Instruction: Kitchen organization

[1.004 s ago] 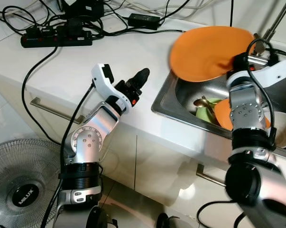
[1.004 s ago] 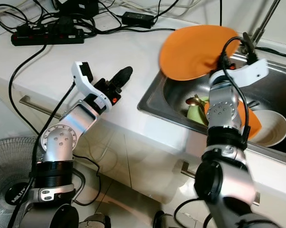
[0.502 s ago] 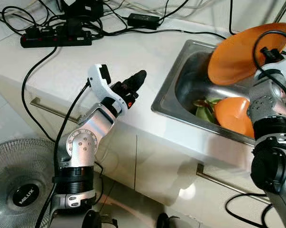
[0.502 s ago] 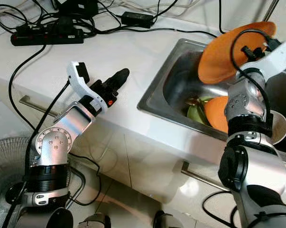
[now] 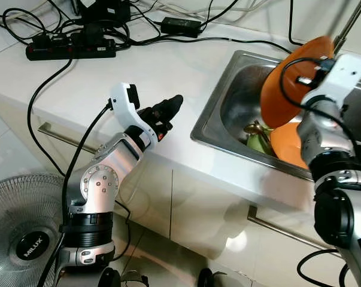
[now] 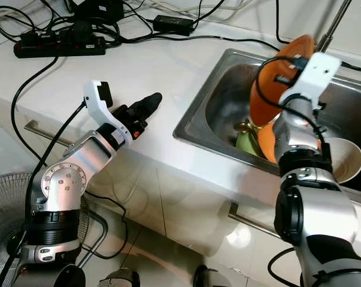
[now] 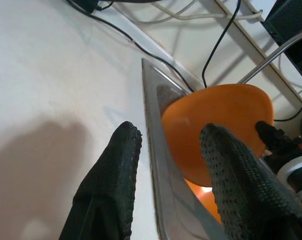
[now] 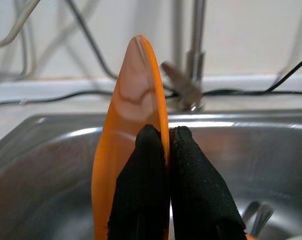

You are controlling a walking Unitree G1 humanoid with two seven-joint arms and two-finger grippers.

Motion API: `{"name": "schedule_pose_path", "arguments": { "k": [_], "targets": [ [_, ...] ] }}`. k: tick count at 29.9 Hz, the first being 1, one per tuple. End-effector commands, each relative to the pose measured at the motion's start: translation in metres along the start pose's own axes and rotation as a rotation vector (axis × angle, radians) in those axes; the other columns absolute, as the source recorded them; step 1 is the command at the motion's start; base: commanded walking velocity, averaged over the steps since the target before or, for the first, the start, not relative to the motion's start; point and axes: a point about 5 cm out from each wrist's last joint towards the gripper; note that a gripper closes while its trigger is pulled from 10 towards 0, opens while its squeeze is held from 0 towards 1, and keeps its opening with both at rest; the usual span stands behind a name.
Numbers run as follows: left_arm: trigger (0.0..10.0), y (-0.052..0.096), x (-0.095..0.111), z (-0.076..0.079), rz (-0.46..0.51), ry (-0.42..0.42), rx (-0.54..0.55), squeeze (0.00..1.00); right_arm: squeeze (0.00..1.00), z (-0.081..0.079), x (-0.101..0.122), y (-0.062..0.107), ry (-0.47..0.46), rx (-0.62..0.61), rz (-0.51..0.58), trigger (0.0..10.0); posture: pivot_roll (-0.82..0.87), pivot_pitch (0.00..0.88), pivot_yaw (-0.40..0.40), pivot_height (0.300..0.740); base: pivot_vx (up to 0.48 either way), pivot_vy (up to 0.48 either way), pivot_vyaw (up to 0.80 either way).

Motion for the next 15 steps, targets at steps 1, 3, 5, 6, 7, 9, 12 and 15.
{"name": "schedule_pose_path", "arguments": {
  "k": [1,3,5,6,7,9,12,15],
  "targets": [
    [10.0,0.001,0.002,0.004,0.003,-0.023,-0.023,0.00,0.00,0.002,-0.002,0.001,0.007,-0.002,-0.004,10.0,0.13,0.079,-0.013,0.740,0.000,0.000,0.00],
    [10.0,0.001,0.002,0.004,0.002,-0.024,-0.023,0.00,0.00,0.002,-0.005,0.001,0.004,-0.002,-0.013,10.0,0.13,0.080,-0.011,0.740,0.000,0.000,0.00],
    [10.0,0.002,0.001,0.004,-0.002,-0.025,-0.023,0.00,0.00,0.001,-0.014,0.004,-0.008,0.000,-0.056,10.0,0.13,0.078,-0.012,0.740,0.000,0.000,0.00],
    [10.0,0.002,0.001,0.004,-0.002,-0.025,-0.022,0.00,0.00,0.001,-0.016,0.004,-0.014,0.000,-0.067,10.0,0.13,0.078,-0.012,0.740,0.000,0.000,0.00],
    [10.0,0.002,0.001,0.003,-0.003,-0.024,-0.022,0.00,0.00,0.001,-0.017,0.005,-0.017,0.000,-0.072,10.0,0.13,0.078,-0.012,0.740,0.000,0.000,0.00],
    [10.0,0.002,0.001,0.003,-0.005,-0.024,-0.020,0.00,0.00,0.002,-0.021,0.006,-0.023,-0.006,-0.092,10.0,0.13,0.077,-0.011,0.740,0.000,0.000,0.00],
    [10.0,0.002,0.000,0.003,-0.010,-0.023,-0.017,0.00,0.00,0.003,-0.028,0.008,-0.041,-0.016,-0.123,10.0,0.13,0.076,-0.009,0.740,0.000,0.000,0.00],
    [10.0,0.002,0.000,0.002,-0.012,-0.023,-0.017,0.00,0.00,0.003,-0.031,0.009,-0.046,-0.016,-0.133,10.0,0.13,0.075,-0.008,0.740,0.000,0.000,0.00]
  ]
}}
Point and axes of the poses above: a point about 5 cm out from each wrist's last joint towards the gripper, its own y axis pointing back from the gripper into the wrist, its own x axis along the axis of the wrist's last joint, z = x × y, and after that the axes turned 8 degrees about -y, right-handed
